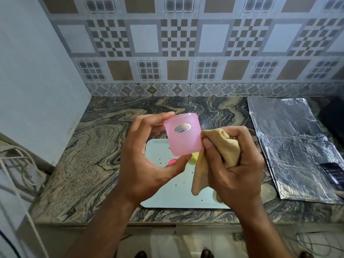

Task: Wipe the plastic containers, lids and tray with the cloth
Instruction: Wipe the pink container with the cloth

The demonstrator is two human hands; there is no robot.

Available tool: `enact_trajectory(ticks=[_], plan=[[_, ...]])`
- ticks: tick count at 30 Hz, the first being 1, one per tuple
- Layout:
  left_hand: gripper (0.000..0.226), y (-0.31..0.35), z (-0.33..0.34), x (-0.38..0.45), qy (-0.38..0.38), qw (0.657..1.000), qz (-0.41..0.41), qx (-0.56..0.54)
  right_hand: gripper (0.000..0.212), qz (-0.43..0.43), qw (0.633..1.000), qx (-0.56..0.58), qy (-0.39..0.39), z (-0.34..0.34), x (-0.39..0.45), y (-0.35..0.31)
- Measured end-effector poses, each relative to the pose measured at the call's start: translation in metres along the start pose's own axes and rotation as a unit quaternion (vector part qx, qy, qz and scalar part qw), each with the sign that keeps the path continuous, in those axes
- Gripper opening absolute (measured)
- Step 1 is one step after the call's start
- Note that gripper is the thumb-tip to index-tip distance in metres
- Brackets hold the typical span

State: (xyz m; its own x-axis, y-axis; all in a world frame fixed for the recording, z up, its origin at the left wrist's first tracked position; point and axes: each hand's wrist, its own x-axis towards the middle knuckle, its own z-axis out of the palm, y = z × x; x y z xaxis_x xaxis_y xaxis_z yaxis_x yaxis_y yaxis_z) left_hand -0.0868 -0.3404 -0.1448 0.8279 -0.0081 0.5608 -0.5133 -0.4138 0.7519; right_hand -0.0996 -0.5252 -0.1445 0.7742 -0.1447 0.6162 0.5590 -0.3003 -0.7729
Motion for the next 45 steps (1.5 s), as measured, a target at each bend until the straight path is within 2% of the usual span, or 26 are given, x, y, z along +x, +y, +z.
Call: enact_trajectory(ticks=[3, 8, 14, 17, 20, 25, 28, 31, 33, 35, 38, 42, 45], plan=[[0.081, 0.005, -0.006, 0.002, -0.021, 0.997, 0.009, 0.071, 0.009, -0.035, 0.998, -0.046, -0.025, -0.006, 0.005, -0.005], [0.083, 0.015, -0.005, 0.002, -0.033, 0.992, 0.016, 0.118, 0.01, -0.123, 0.975, -0.147, -0.108, -0.011, 0.024, -0.019], [0.079, 0.023, -0.005, 0.003, -0.036, 0.982, 0.042, 0.182, 0.012, -0.102, 0.972, -0.154, -0.143, -0.01, 0.032, -0.015], [0.079, 0.021, -0.004, 0.001, -0.034, 0.978, 0.054, 0.197, 0.014, -0.048, 0.982, -0.112, -0.142, -0.011, 0.033, -0.014], [0.079, 0.018, -0.005, -0.002, -0.034, 0.981, 0.051, 0.186, 0.014, -0.002, 0.986, -0.08, -0.148, -0.009, 0.031, -0.012], [0.08, 0.014, -0.006, -0.008, -0.019, 0.989, 0.011, 0.146, 0.011, 0.026, 0.986, -0.099, -0.131, -0.015, 0.036, 0.005], [0.08, 0.012, -0.006, -0.007, -0.004, 0.993, -0.005, 0.119, 0.015, 0.05, 0.992, -0.029, -0.114, -0.021, 0.035, 0.01], [0.074, 0.008, -0.001, -0.005, 0.023, 0.999, -0.027, 0.041, 0.016, 0.026, 0.997, 0.024, -0.067, -0.019, 0.022, 0.002], [0.076, 0.008, 0.004, -0.006, 0.022, 0.999, -0.031, -0.03, 0.006, 0.012, 0.998, 0.031, -0.058, -0.013, 0.011, -0.001], [0.079, 0.009, 0.008, -0.007, 0.006, 0.997, -0.029, -0.067, 0.014, 0.011, 0.998, 0.026, -0.053, -0.006, 0.003, 0.0], [0.077, 0.006, 0.006, -0.005, 0.008, 0.997, -0.035, -0.07, 0.014, 0.016, 0.999, 0.01, -0.047, -0.004, -0.001, 0.002], [0.074, 0.004, 0.006, -0.006, -0.002, 1.0, -0.011, 0.005, 0.011, -0.022, 0.997, -0.042, -0.054, -0.008, 0.006, -0.005], [0.076, 0.003, 0.01, -0.008, 0.002, 1.0, -0.004, -0.017, 0.013, -0.04, 0.994, -0.081, -0.066, -0.006, 0.016, -0.008]])
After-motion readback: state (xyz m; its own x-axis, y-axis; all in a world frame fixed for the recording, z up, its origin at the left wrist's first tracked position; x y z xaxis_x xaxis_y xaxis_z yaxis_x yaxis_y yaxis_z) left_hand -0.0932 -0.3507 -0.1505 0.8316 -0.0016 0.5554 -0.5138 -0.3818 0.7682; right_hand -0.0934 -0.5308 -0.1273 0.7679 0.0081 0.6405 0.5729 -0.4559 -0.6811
